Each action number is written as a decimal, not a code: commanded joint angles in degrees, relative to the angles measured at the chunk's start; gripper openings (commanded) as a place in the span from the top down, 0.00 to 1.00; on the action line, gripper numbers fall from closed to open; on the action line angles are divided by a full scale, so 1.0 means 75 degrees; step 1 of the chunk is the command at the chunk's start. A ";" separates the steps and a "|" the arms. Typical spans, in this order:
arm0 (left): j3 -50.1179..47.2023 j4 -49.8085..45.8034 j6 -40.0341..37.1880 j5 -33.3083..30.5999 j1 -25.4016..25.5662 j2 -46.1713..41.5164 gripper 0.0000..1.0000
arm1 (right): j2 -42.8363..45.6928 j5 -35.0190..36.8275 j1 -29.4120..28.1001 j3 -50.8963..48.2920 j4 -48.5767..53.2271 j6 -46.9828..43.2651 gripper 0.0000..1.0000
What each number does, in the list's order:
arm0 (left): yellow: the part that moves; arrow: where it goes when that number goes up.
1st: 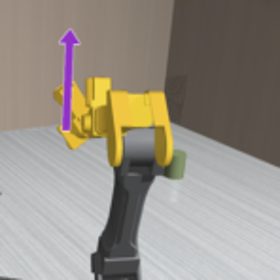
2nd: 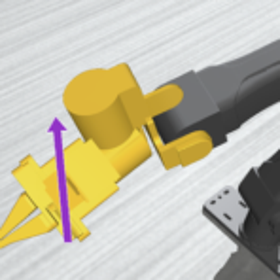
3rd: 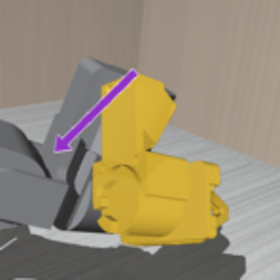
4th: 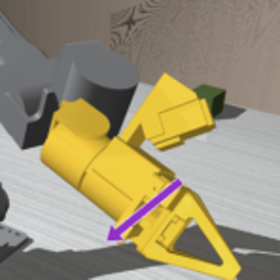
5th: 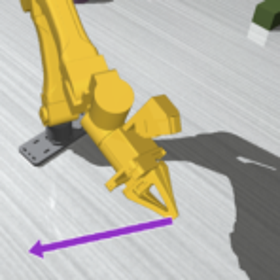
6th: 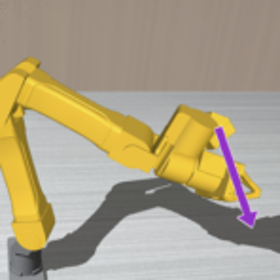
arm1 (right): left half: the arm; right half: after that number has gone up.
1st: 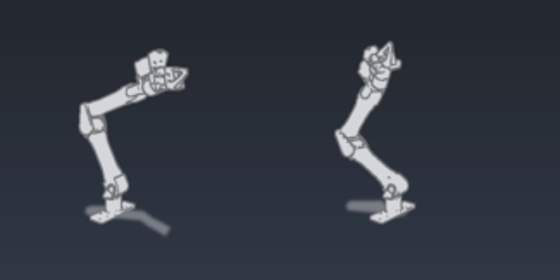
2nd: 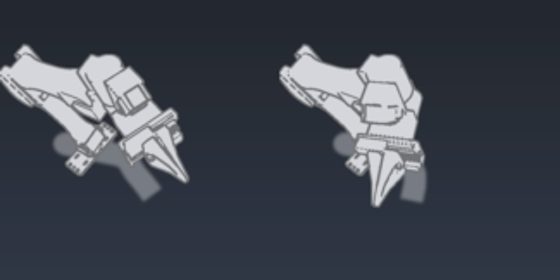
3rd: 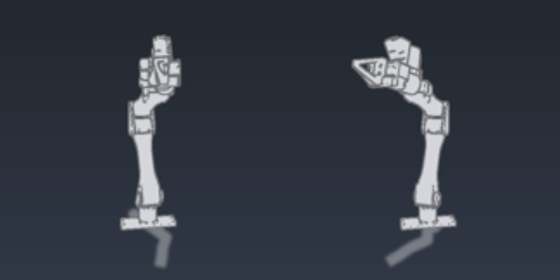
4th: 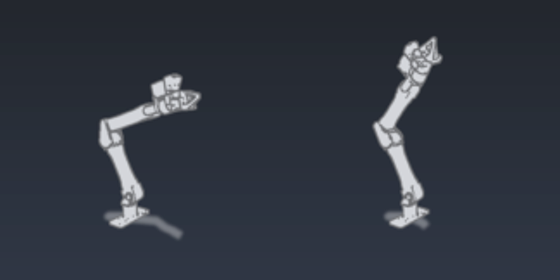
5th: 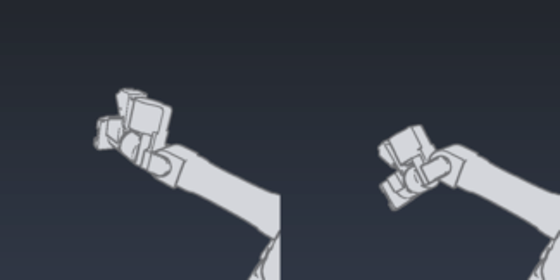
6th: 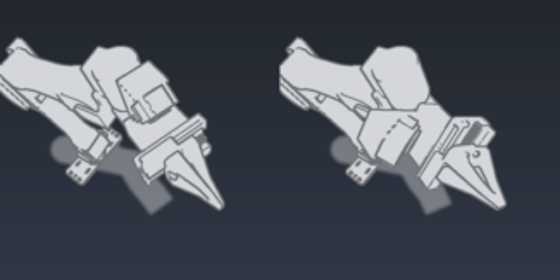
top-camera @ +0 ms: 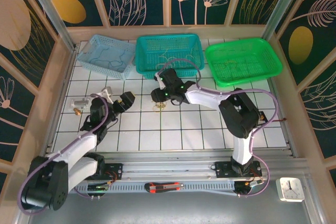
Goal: Untangle the cables
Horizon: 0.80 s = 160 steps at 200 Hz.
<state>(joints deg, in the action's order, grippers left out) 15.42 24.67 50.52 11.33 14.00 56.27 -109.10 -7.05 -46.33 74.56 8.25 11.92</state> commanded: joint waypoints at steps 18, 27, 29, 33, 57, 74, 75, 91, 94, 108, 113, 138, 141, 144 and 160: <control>-0.0478 -0.0167 0.0696 -0.1389 0.0009 -0.1050 0.01 | -0.0774 0.0913 -0.0547 0.1082 0.0836 0.0182 0.60; -0.0597 -0.0192 0.0818 -0.1560 0.0017 -0.1262 0.01 | -0.1016 0.1372 -0.0665 0.1390 0.1105 0.0373 0.60; -0.0616 -0.0194 0.0853 -0.1591 0.0017 -0.1314 0.01 | -0.1075 0.1490 -0.0687 0.1455 0.1174 0.0433 0.60; -0.0672 -0.0212 0.0900 -0.1651 0.0014 -0.1401 0.01 | -0.1205 0.1724 -0.0740 0.1611 0.1314 0.0543 0.60; -0.0880 -0.0268 0.1062 -0.1902 0.0020 -0.1796 0.01 | -0.1854 0.2740 -0.0958 0.2428 0.1982 0.1103 0.60; -0.0929 -0.0364 0.1056 -0.1914 0.0014 -0.1900 0.01 | -0.2163 0.3244 -0.1018 0.2875 0.2328 0.1362 0.60; -0.0930 -0.0367 0.1057 -0.1912 0.0017 -0.1906 0.01 | -0.2176 0.3281 -0.1024 0.2900 0.2337 0.1374 0.60; -0.0972 -0.0359 0.1063 -0.1867 0.0011 -0.1948 0.01 | -0.2313 0.3585 -0.1018 0.3053 0.2472 0.1534 0.60; -0.0977 -0.0352 0.1057 -0.1856 0.0013 -0.1957 0.01 | -0.2334 0.3661 -0.1019 0.3064 0.2481 0.1561 0.60; -0.1016 -0.0344 0.1060 -0.1817 0.0009 -0.1969 0.01 | -0.2370 0.3850 -0.0998 0.3074 0.2521 0.1649 0.60; -0.1029 -0.0327 0.1058 -0.1809 0.0018 -0.1971 0.01 | -0.2375 0.3878 -0.0989 0.3061 0.2521 0.1683 0.60; -0.1083 -0.0341 0.1039 -0.1804 0.0017 -0.2050 0.01 | -0.2435 0.3876 -0.0960 0.3029 0.2453 0.1739 0.60; -0.1094 -0.0345 0.1035 -0.1801 0.0020 -0.2055 0.01 | -0.2443 0.3870 -0.0960 0.3029 0.2444 0.1740 0.60; -0.1085 -0.0346 0.1025 -0.1811 0.0020 -0.2074 0.01 | -0.2426 0.3875 -0.0969 0.3023 0.2440 0.1739 0.60; -0.1094 -0.0382 0.0998 -0.1816 0.0013 -0.2115 0.01 | -0.2337 0.3846 -0.0971 0.2956 0.2325 0.1751 0.58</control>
<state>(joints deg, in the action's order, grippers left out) 7.68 22.04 57.54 -1.65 14.00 41.36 -126.30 19.22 -53.67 95.44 24.93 23.29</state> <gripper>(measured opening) 0.988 0.409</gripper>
